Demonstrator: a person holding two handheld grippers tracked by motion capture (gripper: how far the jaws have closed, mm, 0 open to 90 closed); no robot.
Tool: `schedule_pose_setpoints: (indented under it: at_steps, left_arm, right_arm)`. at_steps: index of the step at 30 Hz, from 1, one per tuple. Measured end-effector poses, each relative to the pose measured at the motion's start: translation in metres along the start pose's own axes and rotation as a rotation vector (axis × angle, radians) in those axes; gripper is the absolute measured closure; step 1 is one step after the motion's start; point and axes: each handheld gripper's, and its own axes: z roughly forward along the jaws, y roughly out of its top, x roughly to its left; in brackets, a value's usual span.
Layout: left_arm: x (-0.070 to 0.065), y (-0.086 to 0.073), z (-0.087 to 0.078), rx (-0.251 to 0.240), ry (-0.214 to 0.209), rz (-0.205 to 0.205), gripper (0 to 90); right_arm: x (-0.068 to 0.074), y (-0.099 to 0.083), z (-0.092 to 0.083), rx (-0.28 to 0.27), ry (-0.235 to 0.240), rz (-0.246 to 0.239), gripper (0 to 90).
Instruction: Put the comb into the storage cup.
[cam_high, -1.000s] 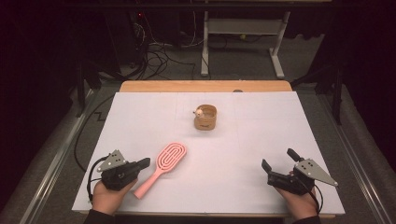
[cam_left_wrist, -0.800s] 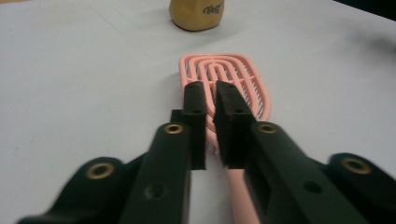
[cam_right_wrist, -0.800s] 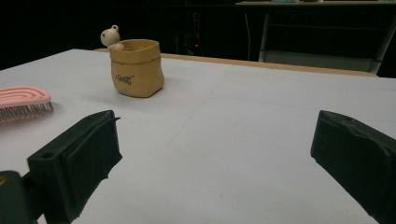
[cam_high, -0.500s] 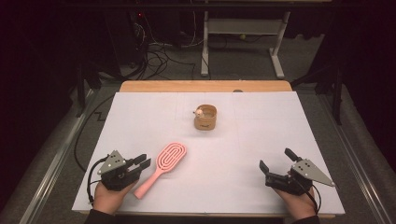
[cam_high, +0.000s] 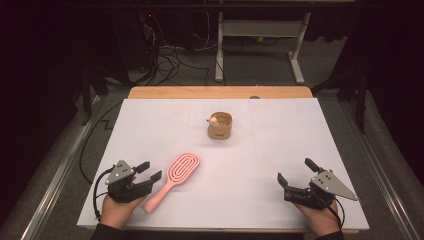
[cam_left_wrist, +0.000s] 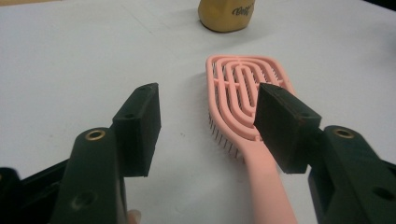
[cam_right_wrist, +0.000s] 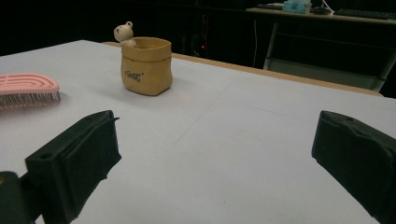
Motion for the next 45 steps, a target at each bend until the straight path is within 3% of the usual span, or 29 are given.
schedule_pose_setpoints:
  at_steps: [4, 10, 12, 18, 22, 26, 30, 32, 34, 39, 45]
  left_arm:
    - [-0.003, 0.001, 0.002, 0.007, 0.023, 0.002, 29.5]
    - [-0.008, 0.005, 0.009, 0.014, 0.005, 0.013, 2.0]
    - [-0.009, 0.006, 0.012, 0.015, 0.001, 0.028, 0.0]
    - [-0.006, 0.010, 0.016, 0.020, 0.015, 0.025, 0.0]
    - [-0.007, 0.009, 0.009, -0.009, 0.026, 0.002, 0.0]
    - [-0.005, 0.010, 0.007, -0.009, 0.014, -0.027, 0.0]
    - [-0.005, 0.012, 0.007, -0.016, 0.017, -0.030, 0.0]
    - [-0.005, 0.015, 0.009, -0.032, -0.004, -0.052, 0.0]
    - [-0.007, 0.017, 0.010, -0.023, 0.000, -0.054, 0.0]
    - [-0.020, 0.025, 0.016, 0.031, 0.022, 0.001, 0.0]
    - [-0.025, 0.026, 0.026, 0.085, 0.020, 0.009, 0.0]
  right_arm:
    - [0.000, 0.000, -0.001, 0.000, 0.000, -0.008, 1.3]
    - [-0.003, 0.000, -0.003, -0.010, -0.008, -0.002, 0.9]
    - [-0.004, 0.000, -0.002, -0.009, -0.007, -0.006, 0.8]
    - [-0.006, 0.000, 0.001, -0.003, 0.002, -0.015, 0.8]
    - [-0.003, 0.002, -0.004, -0.012, -0.005, -0.007, 0.8]
    - [-0.002, 0.004, -0.006, -0.022, -0.011, -0.011, 0.8]
    - [-0.003, 0.003, -0.004, -0.015, -0.009, 0.000, 0.8]
    - [-0.004, 0.002, -0.004, -0.015, -0.006, 0.005, 0.8]
    - [-0.005, 0.001, -0.003, -0.012, -0.008, 0.009, 0.9]
    - [-0.005, 0.001, -0.005, -0.013, -0.009, 0.006, 0.9]
    - [-0.005, 0.002, -0.007, -0.019, -0.010, 0.007, 0.8]
